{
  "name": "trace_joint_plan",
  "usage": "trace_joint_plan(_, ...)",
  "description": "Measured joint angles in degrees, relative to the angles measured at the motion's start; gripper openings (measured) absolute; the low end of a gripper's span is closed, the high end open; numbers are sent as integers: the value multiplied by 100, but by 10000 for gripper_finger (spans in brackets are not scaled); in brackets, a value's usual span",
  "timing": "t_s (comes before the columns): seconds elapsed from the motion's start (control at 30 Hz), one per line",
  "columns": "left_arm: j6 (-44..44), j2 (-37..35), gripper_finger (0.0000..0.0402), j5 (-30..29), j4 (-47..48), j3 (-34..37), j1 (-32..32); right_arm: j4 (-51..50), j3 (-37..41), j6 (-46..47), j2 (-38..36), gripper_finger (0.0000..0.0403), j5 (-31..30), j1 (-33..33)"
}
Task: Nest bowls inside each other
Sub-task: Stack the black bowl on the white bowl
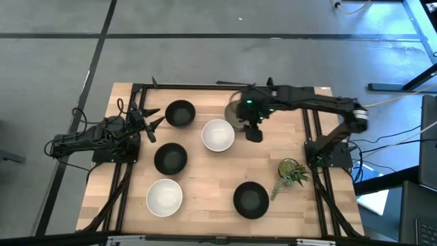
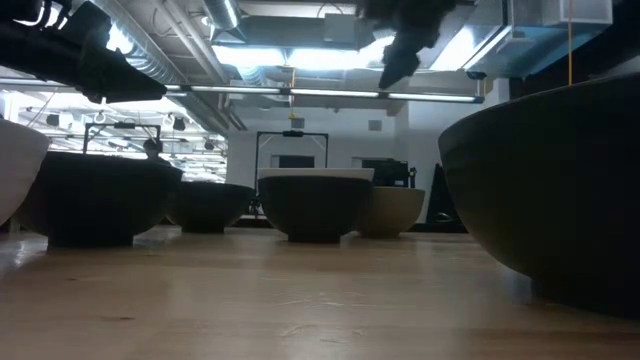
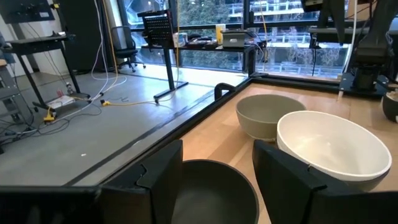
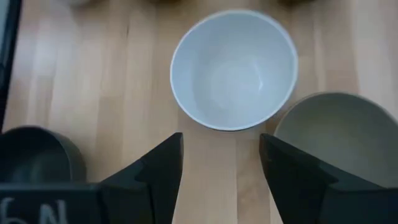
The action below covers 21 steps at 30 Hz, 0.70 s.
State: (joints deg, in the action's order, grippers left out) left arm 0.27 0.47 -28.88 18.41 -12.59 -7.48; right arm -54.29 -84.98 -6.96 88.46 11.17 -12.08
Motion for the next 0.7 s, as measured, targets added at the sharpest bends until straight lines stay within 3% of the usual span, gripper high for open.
trace_joint_plan(0.43, -420, 2, 189, 0, -7, -1, -1, 3034, 3567, 1203, -3139, 211, -294, -50)
trace_joint_plan(0.7, -577, 2, 189, -38, -440, -1, 1, 4255, 4609, 1725, -3967, 211, -707, -50)
